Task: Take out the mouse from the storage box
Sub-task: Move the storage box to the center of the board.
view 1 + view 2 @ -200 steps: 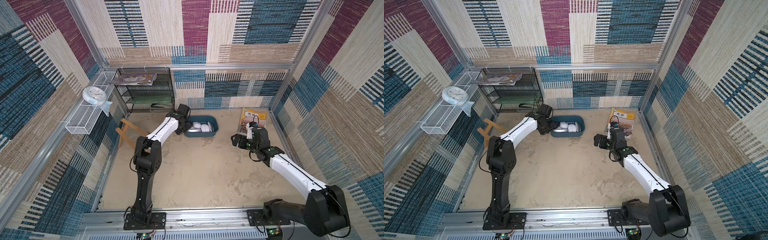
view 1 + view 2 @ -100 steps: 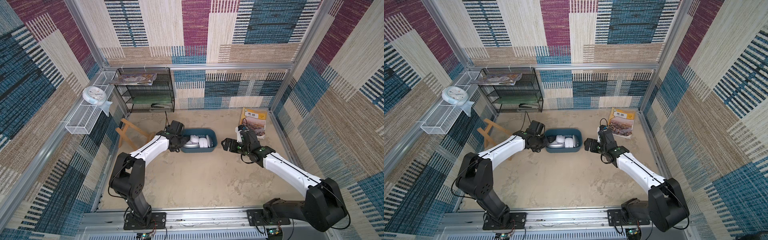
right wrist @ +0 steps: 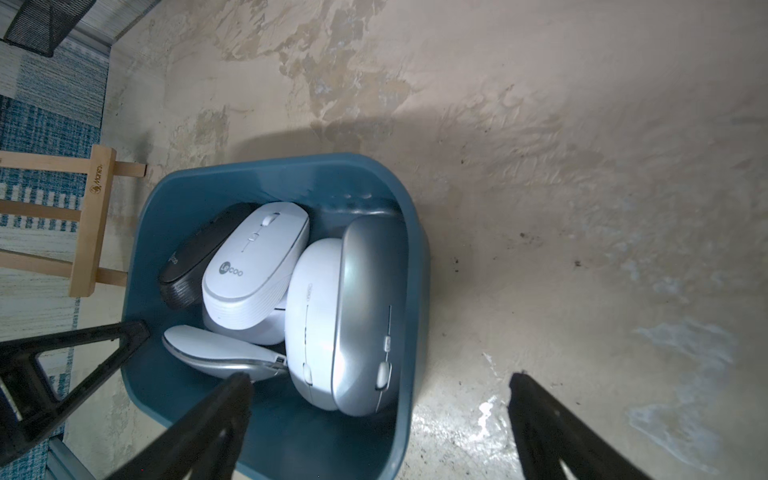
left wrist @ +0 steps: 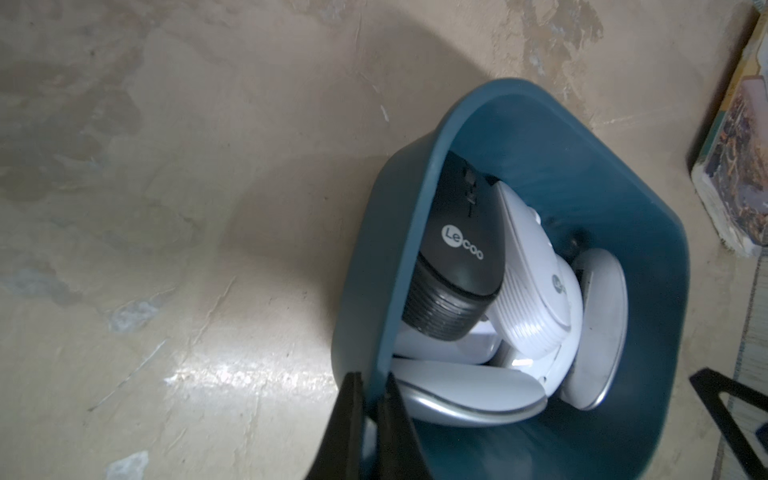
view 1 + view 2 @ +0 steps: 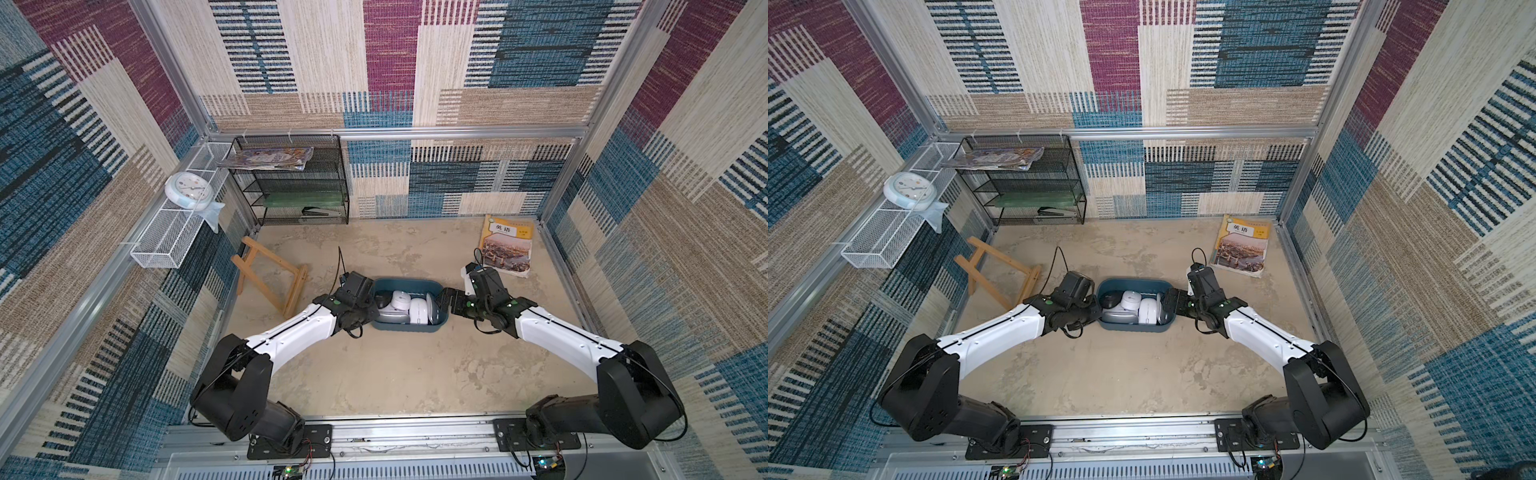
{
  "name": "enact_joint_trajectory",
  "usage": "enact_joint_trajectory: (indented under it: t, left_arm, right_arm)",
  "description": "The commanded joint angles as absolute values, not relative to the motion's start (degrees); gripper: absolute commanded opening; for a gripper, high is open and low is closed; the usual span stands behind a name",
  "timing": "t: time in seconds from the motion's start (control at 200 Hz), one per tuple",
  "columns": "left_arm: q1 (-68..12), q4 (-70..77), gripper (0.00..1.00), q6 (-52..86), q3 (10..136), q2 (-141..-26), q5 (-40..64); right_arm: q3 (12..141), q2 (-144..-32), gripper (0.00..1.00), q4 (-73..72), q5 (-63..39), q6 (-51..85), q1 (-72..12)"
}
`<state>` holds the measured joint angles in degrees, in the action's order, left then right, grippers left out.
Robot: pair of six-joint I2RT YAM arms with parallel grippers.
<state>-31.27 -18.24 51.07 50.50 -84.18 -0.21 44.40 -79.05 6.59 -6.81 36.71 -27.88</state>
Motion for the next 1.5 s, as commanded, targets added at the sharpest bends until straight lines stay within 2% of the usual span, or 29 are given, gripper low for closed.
enact_joint_trajectory:
  t: [0.0,0.17,0.225,0.275,0.526,0.661,1.062,1.247,1.377,1.492]
  left_arm:
    - [-31.63,-12.00,0.16,52.78,48.06,-83.02,1.51]
    - [-30.36,-10.92,0.45,49.19,48.06,-81.97,6.19]
    - [-29.12,-10.22,0.58,48.36,48.32,-81.74,8.65]
    - [-27.73,-9.65,0.63,47.63,48.71,-81.95,11.52]
    - [-25.44,-9.60,0.66,44.66,51.37,-86.15,15.44]
    - [-25.59,-8.57,0.65,45.90,52.08,-89.26,17.79]
    - [-27.42,-9.27,0.67,48.35,49.01,-85.37,16.14]
    - [-26.98,-21.19,0.72,43.10,53.28,-84.05,7.54]
    - [-27.07,-32.26,0.73,39.47,60.97,-83.82,-0.76]
    - [-28.43,-36.67,0.73,37.51,66.94,-85.48,-0.62]
  right_arm:
    - [44.50,-80.18,1.00,4.30,-8.96,36.85,-28.50]
    - [44.98,-82.15,1.00,3.87,-8.40,37.84,-28.88]
    - [45.37,-82.56,1.00,4.11,-8.48,37.84,-28.80]
    - [45.40,-82.79,1.00,4.14,-9.07,37.92,-28.85]
    - [44.21,-82.95,0.99,2.10,-13.42,38.09,-29.42]
    - [45.11,-84.28,0.97,0.62,-15.41,38.36,-29.47]
    - [51.04,-90.33,0.93,1.48,-16.53,35.72,-29.45]
    - [51.65,-88.69,0.95,6.22,-10.39,34.30,-29.44]
    - [50.65,-85.57,0.96,9.70,-4.05,31.97,-29.46]
    - [50.50,-83.32,0.97,12.38,-0.92,28.95,-29.41]
